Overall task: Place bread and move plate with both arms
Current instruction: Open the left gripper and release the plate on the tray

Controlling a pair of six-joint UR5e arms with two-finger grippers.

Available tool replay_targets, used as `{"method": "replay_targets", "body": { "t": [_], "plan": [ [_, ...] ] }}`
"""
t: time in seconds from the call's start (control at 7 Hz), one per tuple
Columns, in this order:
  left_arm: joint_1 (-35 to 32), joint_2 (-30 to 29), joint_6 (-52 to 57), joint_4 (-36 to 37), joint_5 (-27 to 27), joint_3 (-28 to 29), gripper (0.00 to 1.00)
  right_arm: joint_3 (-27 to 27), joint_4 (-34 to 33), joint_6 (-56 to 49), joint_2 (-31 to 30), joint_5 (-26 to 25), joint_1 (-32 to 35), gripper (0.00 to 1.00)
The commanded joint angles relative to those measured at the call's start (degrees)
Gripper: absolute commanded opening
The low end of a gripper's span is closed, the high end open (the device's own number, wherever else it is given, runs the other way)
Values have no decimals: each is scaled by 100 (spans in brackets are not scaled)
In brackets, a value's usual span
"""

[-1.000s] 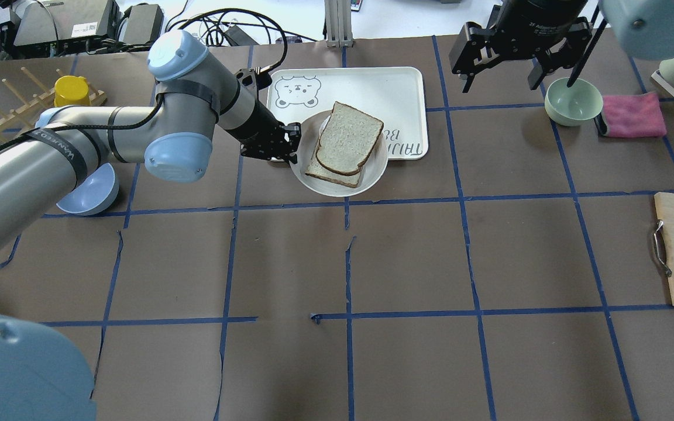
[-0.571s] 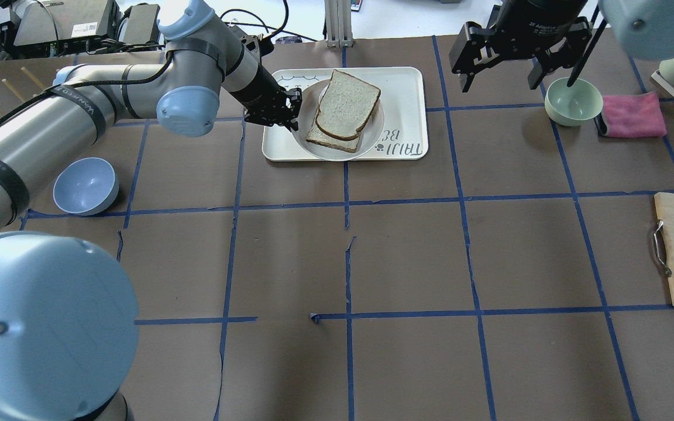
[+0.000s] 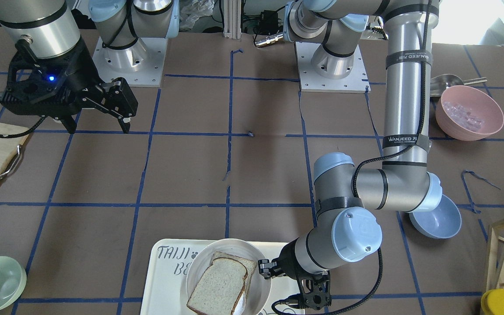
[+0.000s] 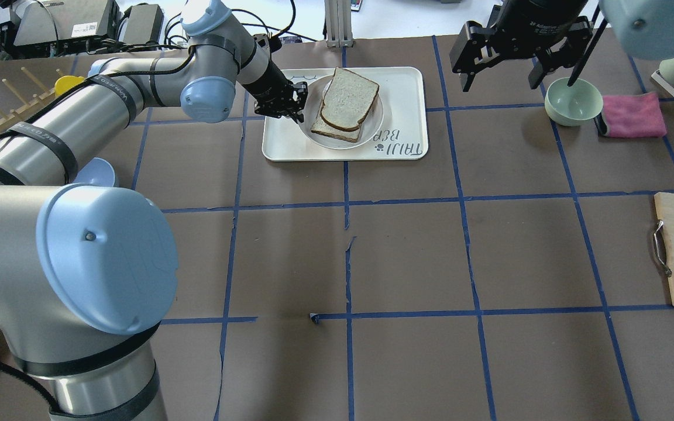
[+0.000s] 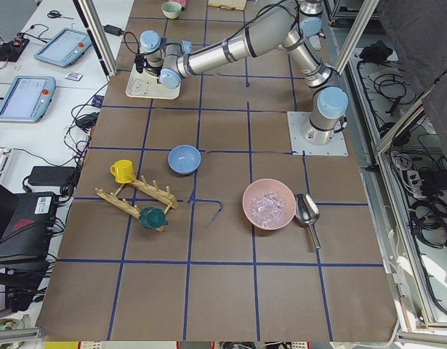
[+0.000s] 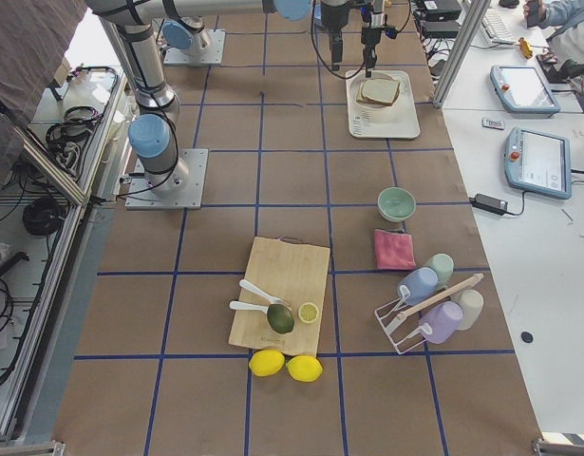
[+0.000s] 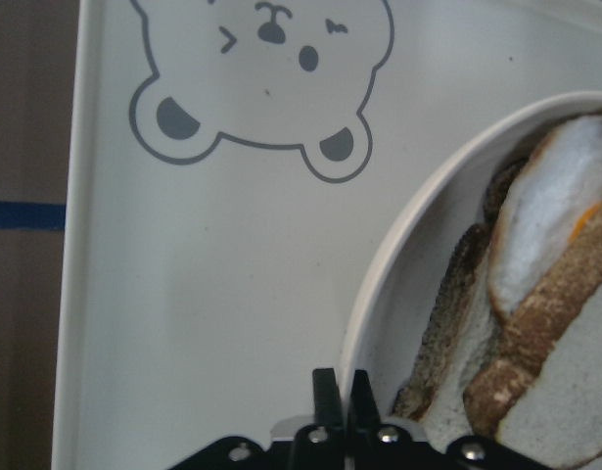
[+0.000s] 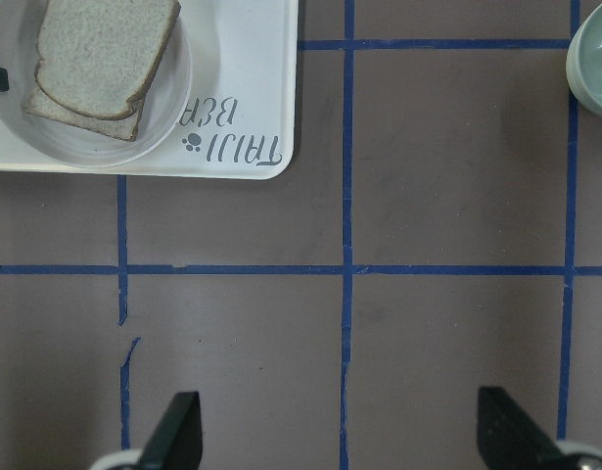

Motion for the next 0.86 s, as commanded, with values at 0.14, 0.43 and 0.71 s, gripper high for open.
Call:
{"method": "replay_targets", "body": {
  "t": [0.14, 0.43, 0.71],
  "plan": [
    [-8, -118, -103, 11, 13, 3, 66, 9, 12, -9, 0, 0, -79, 100],
    [0, 83, -174, -119, 22, 29, 100, 9, 39, -9, 0, 9, -123, 100],
    [166, 530, -95, -822, 57, -41, 100, 9, 48, -9, 0, 9, -132, 100]
  ]
}}
